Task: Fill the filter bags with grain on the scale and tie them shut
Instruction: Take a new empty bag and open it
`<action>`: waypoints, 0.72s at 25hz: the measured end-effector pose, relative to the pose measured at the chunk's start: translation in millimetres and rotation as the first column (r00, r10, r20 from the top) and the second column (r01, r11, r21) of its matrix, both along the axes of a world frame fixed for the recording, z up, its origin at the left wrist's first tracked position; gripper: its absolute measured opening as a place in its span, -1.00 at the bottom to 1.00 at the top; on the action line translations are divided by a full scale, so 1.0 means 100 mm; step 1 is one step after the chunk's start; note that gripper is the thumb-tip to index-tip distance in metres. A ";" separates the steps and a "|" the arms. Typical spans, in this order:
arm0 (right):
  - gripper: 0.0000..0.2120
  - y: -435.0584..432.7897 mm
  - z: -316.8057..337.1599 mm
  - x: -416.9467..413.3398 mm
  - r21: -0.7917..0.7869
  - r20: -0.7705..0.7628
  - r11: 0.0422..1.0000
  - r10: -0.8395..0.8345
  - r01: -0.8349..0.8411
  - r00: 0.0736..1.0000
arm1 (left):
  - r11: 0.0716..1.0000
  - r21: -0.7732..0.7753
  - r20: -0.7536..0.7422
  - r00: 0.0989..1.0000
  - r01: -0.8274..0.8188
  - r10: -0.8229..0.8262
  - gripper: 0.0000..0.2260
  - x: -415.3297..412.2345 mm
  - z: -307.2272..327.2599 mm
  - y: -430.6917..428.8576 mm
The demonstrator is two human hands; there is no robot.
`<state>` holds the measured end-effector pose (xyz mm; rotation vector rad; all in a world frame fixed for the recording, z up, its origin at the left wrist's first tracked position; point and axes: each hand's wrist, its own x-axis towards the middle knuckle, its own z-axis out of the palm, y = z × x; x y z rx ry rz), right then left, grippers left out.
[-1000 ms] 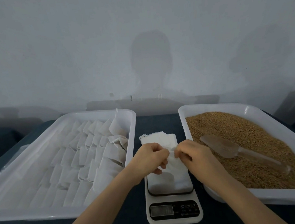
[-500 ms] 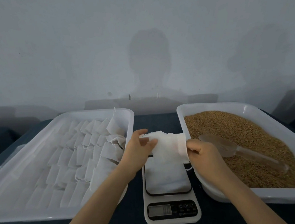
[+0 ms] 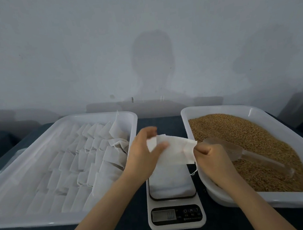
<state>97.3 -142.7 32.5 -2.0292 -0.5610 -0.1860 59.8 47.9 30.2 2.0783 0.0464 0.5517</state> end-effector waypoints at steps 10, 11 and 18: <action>-0.57 0.05 -0.08 0.02 -0.249 0.115 0.961 0.151 -0.119 0.982 | 0.849 0.482 0.099 0.949 0.218 -0.300 -0.53 0.04 -0.16 -0.08; -0.62 0.05 -0.07 0.01 -0.246 0.115 0.961 0.161 -0.128 0.980 | 0.852 0.478 0.095 0.952 0.214 -0.292 -0.56 0.04 -0.17 -0.09; -0.84 -0.30 0.12 0.10 -0.074 0.204 0.991 -0.096 0.113 0.974 | 0.941 0.198 -0.178 0.954 0.273 -0.239 -0.59 0.02 -0.11 -0.06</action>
